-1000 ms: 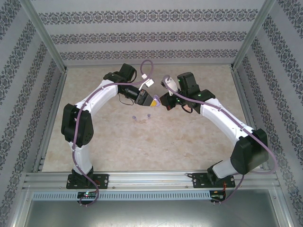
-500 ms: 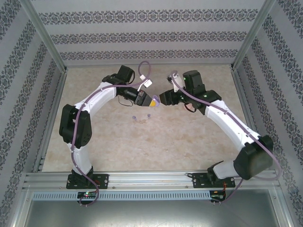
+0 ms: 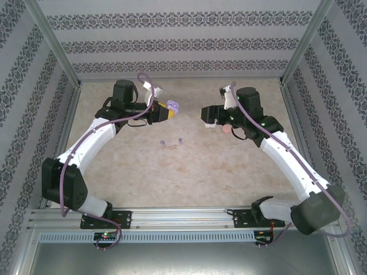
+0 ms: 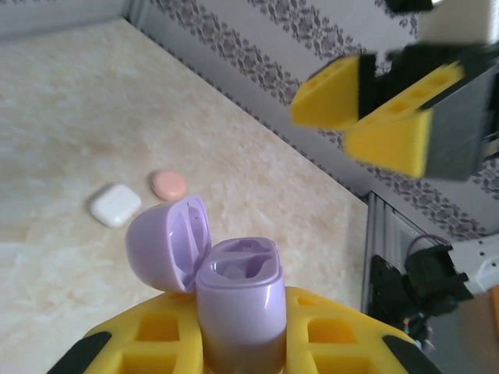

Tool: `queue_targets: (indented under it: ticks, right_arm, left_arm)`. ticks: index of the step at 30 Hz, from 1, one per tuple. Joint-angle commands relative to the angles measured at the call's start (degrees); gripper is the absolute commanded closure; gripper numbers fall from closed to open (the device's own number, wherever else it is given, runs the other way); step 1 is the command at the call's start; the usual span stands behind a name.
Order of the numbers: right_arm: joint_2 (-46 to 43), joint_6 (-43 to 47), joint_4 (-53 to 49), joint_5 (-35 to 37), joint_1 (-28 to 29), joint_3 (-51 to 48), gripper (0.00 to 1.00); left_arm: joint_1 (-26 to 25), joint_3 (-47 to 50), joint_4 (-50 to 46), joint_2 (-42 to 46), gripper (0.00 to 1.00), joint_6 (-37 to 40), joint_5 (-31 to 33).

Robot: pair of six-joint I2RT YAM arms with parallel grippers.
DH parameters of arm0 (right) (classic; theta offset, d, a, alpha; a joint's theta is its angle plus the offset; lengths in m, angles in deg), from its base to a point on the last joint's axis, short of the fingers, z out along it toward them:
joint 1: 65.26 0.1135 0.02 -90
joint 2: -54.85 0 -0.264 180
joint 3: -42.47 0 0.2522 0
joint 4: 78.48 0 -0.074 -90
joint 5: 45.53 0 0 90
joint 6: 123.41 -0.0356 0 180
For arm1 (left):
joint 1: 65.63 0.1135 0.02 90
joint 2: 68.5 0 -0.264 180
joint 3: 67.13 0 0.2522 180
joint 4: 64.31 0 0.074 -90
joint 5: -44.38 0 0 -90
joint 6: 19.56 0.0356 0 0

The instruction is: Insert the wireless bluetooth earbuds into the charging case

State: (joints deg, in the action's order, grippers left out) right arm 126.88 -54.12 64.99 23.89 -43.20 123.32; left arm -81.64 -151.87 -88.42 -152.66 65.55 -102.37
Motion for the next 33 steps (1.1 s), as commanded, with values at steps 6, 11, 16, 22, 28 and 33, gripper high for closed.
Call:
queue_targets:
  ticks: [6,11,16,22,28,33]
  right_arm:
    - [8.66,-7.57,-2.41,7.99,5.97,1.29,0.28]
    - [15.55,-10.9,-4.03,10.41,9.58,4.1,0.29]
    - [23.55,-13.51,-5.39,11.81,13.42,8.28,0.3]
    - [34.3,-12.07,-8.09,13.62,18.12,16.84,0.33]
    - [43.5,-7.94,-10.58,14.97,21.23,24.02,0.41]
    - [49.45,-5.34,-13.45,17.21,23.4,29.85,0.43]
  left_arm:
    - [0.2,5.6,11.57,8.13,1.0,-4.13,11.43]
    - [0.28,9.41,15.9,10.69,1.0,-4.77,18.76]
    - [0.28,15.61,22.86,13.43,1.0,-7.74,27.74]
    - [0.37,18.68,24.83,15.24,1.0,-10.6,36.16]
    - [2.03,22.1,28.91,18.57,1.0,-14.45,44.69]
    - [4.34,23.61,30.82,20.43,1.0,-16.82,47.13]
